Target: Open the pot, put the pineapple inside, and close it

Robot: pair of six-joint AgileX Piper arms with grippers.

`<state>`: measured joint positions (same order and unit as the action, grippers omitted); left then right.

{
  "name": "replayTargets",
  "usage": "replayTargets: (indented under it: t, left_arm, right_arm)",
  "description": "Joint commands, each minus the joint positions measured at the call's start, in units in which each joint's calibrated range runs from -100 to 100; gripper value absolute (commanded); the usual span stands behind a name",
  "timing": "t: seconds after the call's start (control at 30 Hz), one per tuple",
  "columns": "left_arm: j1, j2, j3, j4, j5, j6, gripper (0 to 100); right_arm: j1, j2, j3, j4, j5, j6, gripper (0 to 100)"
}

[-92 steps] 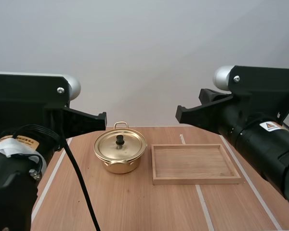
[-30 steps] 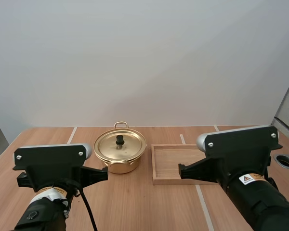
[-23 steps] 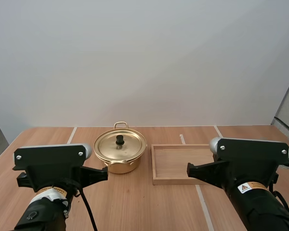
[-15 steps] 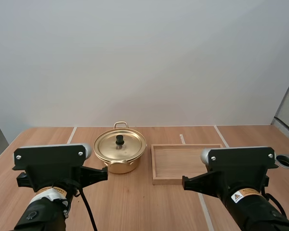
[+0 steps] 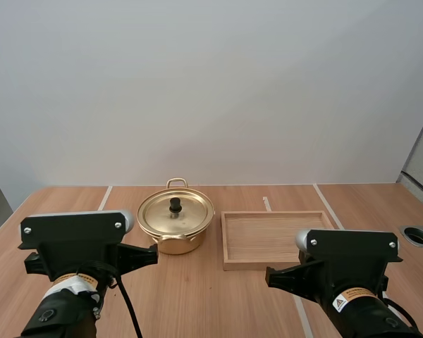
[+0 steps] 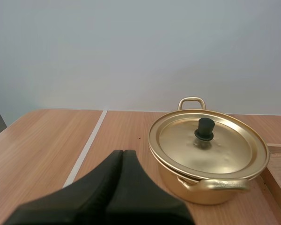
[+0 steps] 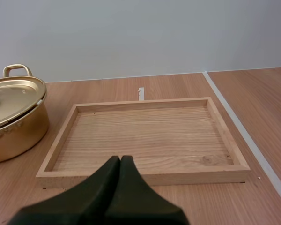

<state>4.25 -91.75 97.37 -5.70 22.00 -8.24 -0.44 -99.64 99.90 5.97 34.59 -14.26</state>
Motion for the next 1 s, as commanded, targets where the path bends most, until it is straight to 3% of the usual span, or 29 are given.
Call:
replayTargets:
  t: [0.0,0.97]
  left_arm:
    - [0.11,-0.3,0.1,0.3,-0.8,-0.6,0]
    - [0.11,-0.3,0.1,-0.2,-0.8,-0.6,0]
  right_arm:
    - [0.1,-0.4,0.1,-0.1,-1.7,0.5,0]
    - [0.1,-0.4,0.1,0.7,-1.7,0.5,0]
